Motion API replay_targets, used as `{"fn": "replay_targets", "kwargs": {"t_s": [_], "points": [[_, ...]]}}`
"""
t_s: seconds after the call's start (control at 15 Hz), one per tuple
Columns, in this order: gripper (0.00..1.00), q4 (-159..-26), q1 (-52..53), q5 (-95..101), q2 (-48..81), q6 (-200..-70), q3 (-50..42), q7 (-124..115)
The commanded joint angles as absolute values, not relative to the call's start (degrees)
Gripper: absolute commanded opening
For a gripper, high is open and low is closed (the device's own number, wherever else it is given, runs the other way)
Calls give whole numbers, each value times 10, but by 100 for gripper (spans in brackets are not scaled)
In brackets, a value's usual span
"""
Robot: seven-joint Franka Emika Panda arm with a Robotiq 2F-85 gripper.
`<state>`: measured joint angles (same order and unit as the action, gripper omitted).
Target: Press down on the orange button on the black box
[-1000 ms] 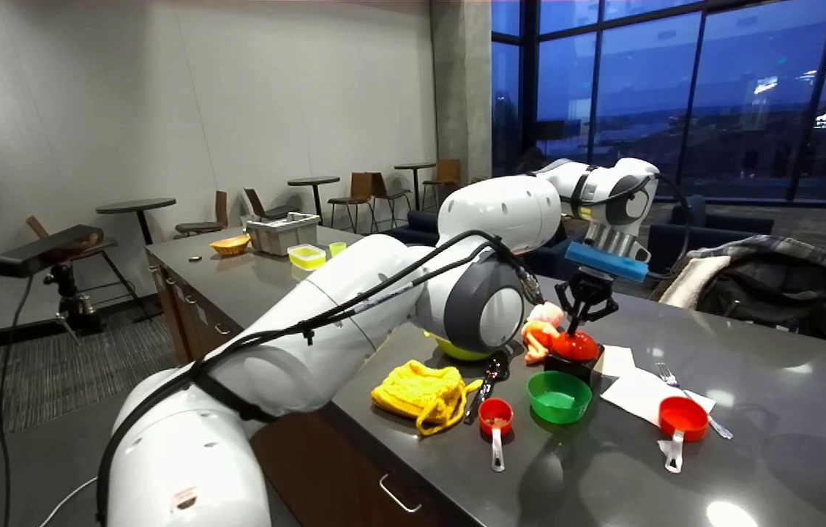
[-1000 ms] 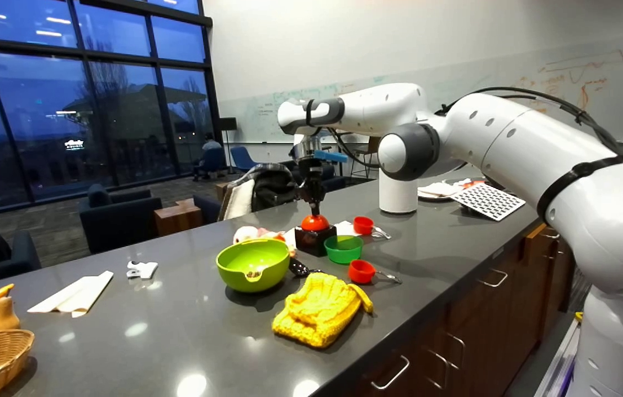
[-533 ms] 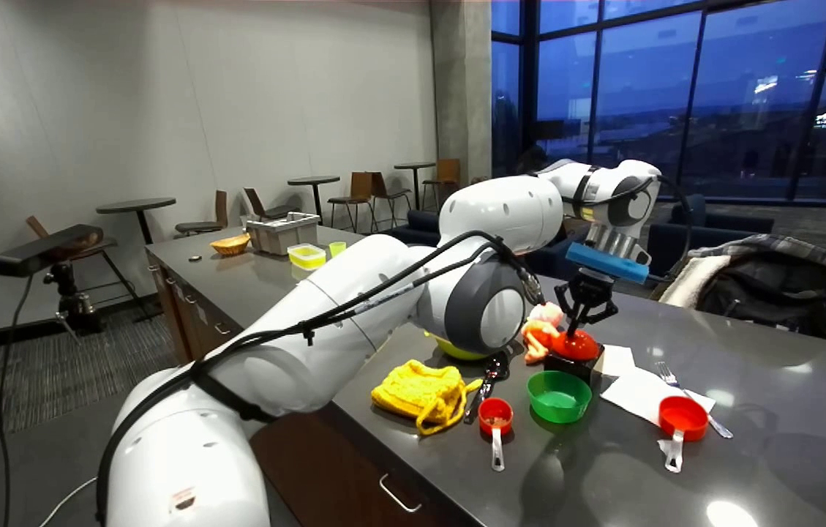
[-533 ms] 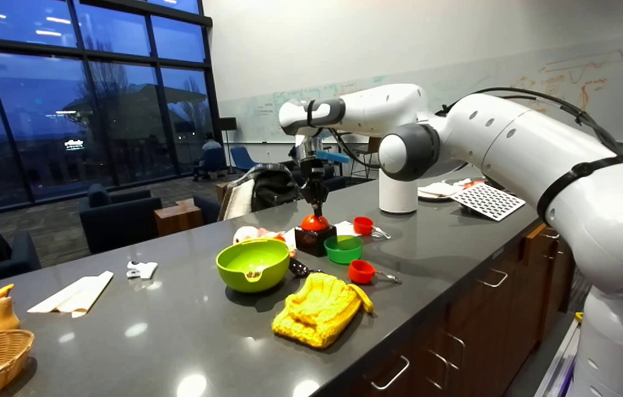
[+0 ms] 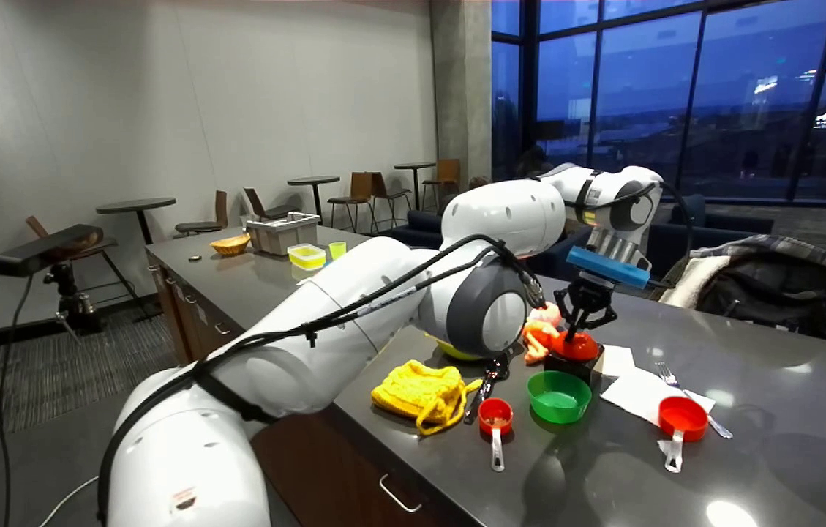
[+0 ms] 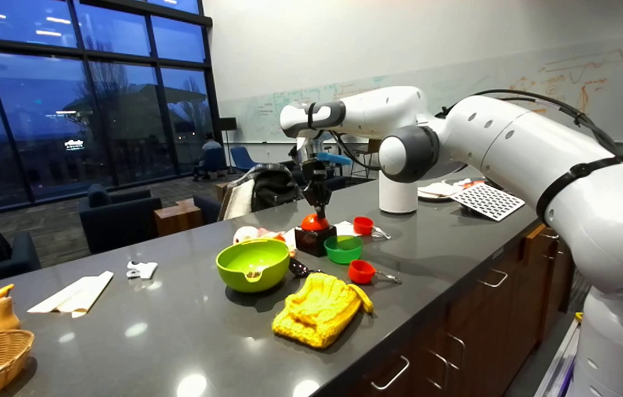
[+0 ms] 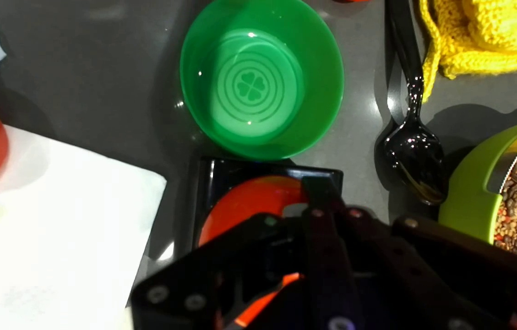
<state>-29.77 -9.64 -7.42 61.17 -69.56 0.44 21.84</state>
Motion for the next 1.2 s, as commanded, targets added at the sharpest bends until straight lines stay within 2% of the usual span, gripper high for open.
{"fn": "replay_targets", "kwargs": {"t_s": [0.0,0.4,0.47,0.6,0.67,1.13], "points": [[0,-280,-95,-67,617,-694,0,216],[0,-271,-92,-58,605,-698,-5,207],[0,-208,-95,-49,635,-669,7,200],[0,-193,-93,-41,635,-665,6,195],[0,-247,-89,-44,600,-689,-4,198],[0,-224,-81,-41,582,-719,-15,101]]}}
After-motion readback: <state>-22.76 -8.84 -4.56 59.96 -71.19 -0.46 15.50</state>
